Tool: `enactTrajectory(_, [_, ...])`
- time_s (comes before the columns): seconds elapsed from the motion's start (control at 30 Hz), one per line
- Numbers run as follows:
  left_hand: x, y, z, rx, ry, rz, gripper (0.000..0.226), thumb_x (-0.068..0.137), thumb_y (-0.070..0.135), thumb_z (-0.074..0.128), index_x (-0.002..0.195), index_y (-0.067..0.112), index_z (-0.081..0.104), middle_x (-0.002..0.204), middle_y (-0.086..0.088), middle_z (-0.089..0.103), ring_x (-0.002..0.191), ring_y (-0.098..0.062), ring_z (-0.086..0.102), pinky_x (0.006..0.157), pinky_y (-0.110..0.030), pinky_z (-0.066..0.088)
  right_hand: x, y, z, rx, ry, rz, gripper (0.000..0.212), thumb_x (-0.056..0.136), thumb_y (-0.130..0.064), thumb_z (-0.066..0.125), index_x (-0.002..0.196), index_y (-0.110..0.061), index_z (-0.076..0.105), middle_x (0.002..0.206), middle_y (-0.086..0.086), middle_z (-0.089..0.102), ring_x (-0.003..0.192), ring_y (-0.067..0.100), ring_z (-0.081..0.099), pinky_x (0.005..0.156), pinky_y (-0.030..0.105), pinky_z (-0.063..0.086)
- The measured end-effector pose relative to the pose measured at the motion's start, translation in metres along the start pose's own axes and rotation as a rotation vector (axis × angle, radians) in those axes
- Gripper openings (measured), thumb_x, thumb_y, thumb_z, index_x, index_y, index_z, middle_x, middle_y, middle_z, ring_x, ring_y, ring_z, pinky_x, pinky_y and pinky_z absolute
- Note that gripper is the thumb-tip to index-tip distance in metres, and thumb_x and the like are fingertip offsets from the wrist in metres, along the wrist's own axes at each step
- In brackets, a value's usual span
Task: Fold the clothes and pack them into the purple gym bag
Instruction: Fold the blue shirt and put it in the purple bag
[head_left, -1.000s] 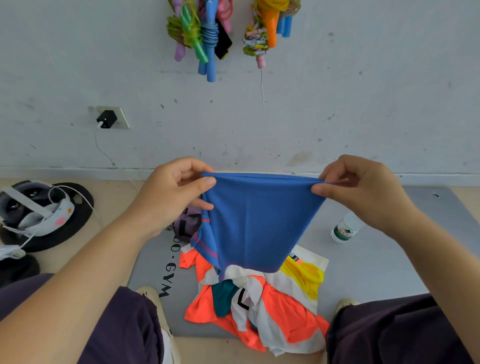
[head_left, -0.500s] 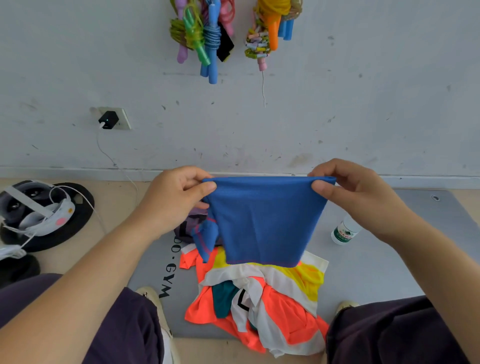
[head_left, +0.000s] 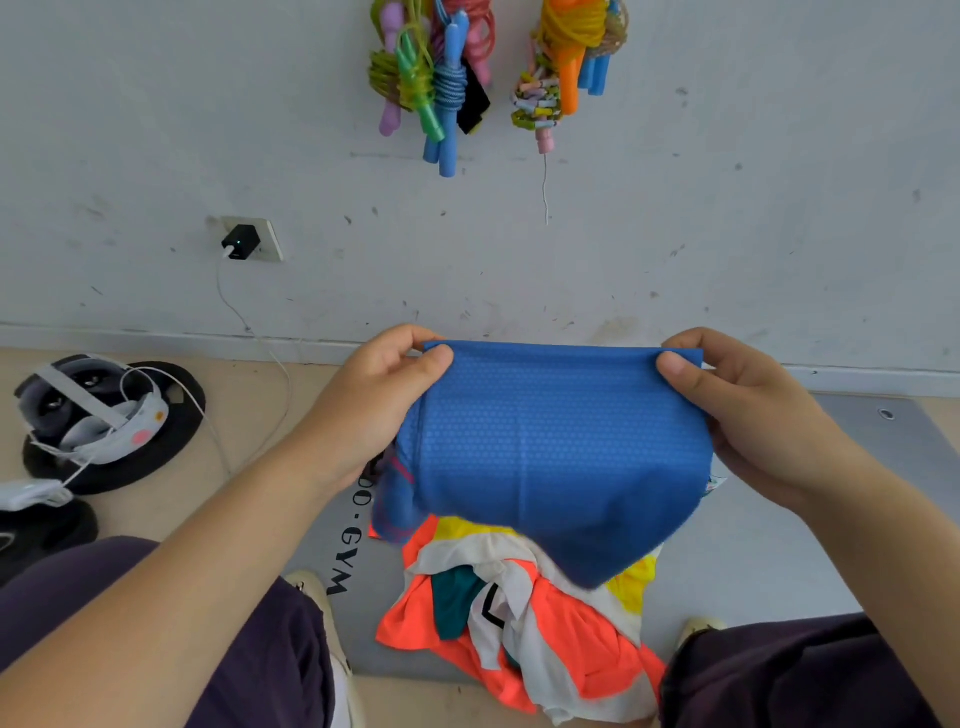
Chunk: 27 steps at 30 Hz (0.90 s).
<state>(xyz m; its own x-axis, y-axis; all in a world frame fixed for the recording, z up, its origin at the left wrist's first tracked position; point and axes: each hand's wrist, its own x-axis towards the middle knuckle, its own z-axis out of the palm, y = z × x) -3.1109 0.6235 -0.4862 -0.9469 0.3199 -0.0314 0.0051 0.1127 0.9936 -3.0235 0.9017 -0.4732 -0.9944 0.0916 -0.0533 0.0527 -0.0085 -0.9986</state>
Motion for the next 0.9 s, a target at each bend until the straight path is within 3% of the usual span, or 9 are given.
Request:
enactTrajectory(0.1, [0.001,-0.001,-0.006,0.029,0.039,-0.011,0.017,0.087,0.029,0.069,0.088,0.012,0.072,0.089,-0.023,0.07,0.079,-0.02,0.061,0.079,-0.037,0.05,-0.002,-0.002,-0.004,-0.01,-0.019,0.01,0.029,0.075,-0.037,0.068,0.086,-0.011,0.067,0.075,0.007,0.07,0.065,0.014,0.066,0.057,0.02,0.053])
enactTrajectory(0.2, [0.018,-0.013,-0.009,0.183,0.044,-0.092,0.012,0.086,0.025,0.073,0.09,0.013,0.075,0.093,-0.018,0.074,0.081,-0.019,0.066,0.089,-0.041,0.053,0.009,0.014,-0.008,-0.123,0.055,0.072,0.025,0.084,-0.028,0.069,0.088,-0.003,0.066,0.077,0.006,0.071,0.074,0.018,0.068,0.07,0.026,0.058])
enactTrajectory(0.33, [0.049,-0.034,0.005,0.254,0.023,-0.163,0.018,0.084,0.022,0.076,0.098,0.012,0.074,0.082,0.0,0.07,0.072,-0.009,0.059,0.071,-0.025,0.049,0.032,0.044,-0.016,-0.204,0.164,0.162,0.015,0.091,-0.021,0.066,0.09,-0.007,0.069,0.087,0.005,0.069,0.087,0.019,0.066,0.087,0.036,0.056])
enactTrajectory(0.43, [0.068,-0.051,0.018,0.153,0.049,-0.215,0.021,0.087,0.023,0.073,0.103,0.012,0.07,0.059,0.003,0.06,0.047,-0.007,0.051,0.046,-0.021,0.04,0.044,0.058,-0.022,-0.24,0.27,0.166,0.009,0.089,-0.025,0.069,0.084,-0.018,0.07,0.086,-0.002,0.067,0.084,0.014,0.06,0.078,0.03,0.049])
enactTrajectory(0.5, [0.071,-0.069,0.027,0.054,0.024,-0.249,0.018,0.09,0.023,0.07,0.104,0.012,0.066,0.055,0.002,0.064,0.042,-0.01,0.056,0.042,-0.02,0.041,0.047,0.07,-0.025,-0.241,0.339,0.167,0.007,0.087,-0.028,0.071,0.081,-0.023,0.071,0.077,-0.005,0.063,0.074,0.011,0.056,0.069,0.025,0.046])
enactTrajectory(0.67, [0.051,-0.148,0.056,-0.216,0.018,-0.415,0.022,0.091,0.025,0.068,0.107,0.01,0.064,0.083,-0.009,0.077,0.071,-0.021,0.075,0.055,-0.022,0.056,0.034,0.147,-0.027,-0.116,0.421,0.342,0.019,0.087,-0.019,0.072,0.099,-0.004,0.072,0.058,0.001,0.063,0.05,0.012,0.06,0.059,0.027,0.055])
enactTrajectory(0.77, [0.029,-0.21,0.084,-0.258,0.103,-0.64,0.021,0.091,0.028,0.068,0.1,0.01,0.062,0.087,-0.015,0.075,0.067,-0.019,0.073,0.055,-0.023,0.057,0.013,0.217,-0.018,-0.004,0.41,0.544,0.029,0.09,-0.024,0.069,0.105,-0.001,0.068,0.077,0.01,0.072,0.06,0.02,0.069,0.066,0.032,0.059])
enactTrajectory(0.83, [0.008,-0.254,0.099,-0.242,0.17,-0.752,0.016,0.091,0.015,0.068,0.102,0.005,0.062,0.094,-0.021,0.07,0.062,-0.019,0.07,0.054,-0.023,0.057,-0.005,0.264,-0.011,0.027,0.439,0.672,0.032,0.09,-0.032,0.069,0.103,-0.003,0.068,0.087,0.012,0.072,0.072,0.027,0.072,0.073,0.037,0.058])
enactTrajectory(0.9, [-0.016,-0.29,0.104,-0.235,0.197,-0.86,0.014,0.09,0.001,0.064,0.104,0.0,0.062,0.095,-0.023,0.066,0.059,-0.021,0.068,0.055,-0.023,0.057,-0.023,0.306,-0.004,0.053,0.476,0.778,0.027,0.089,-0.027,0.071,0.099,-0.003,0.065,0.092,0.013,0.07,0.075,0.03,0.071,0.066,0.033,0.057])
